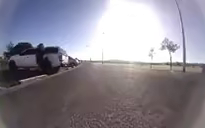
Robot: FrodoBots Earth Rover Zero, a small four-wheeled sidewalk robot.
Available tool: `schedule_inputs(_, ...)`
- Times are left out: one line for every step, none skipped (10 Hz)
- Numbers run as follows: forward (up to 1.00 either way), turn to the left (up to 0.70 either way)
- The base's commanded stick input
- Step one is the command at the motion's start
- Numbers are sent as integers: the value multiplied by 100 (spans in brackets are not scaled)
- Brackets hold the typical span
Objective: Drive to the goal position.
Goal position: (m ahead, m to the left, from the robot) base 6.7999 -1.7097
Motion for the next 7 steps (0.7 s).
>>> schedule_inputs(70, 0)
schedule_inputs(70, 0)
schedule_inputs(70, 0)
schedule_inputs(70, 0)
schedule_inputs(70, 0)
schedule_inputs(70, 0)
schedule_inputs(70, 0)
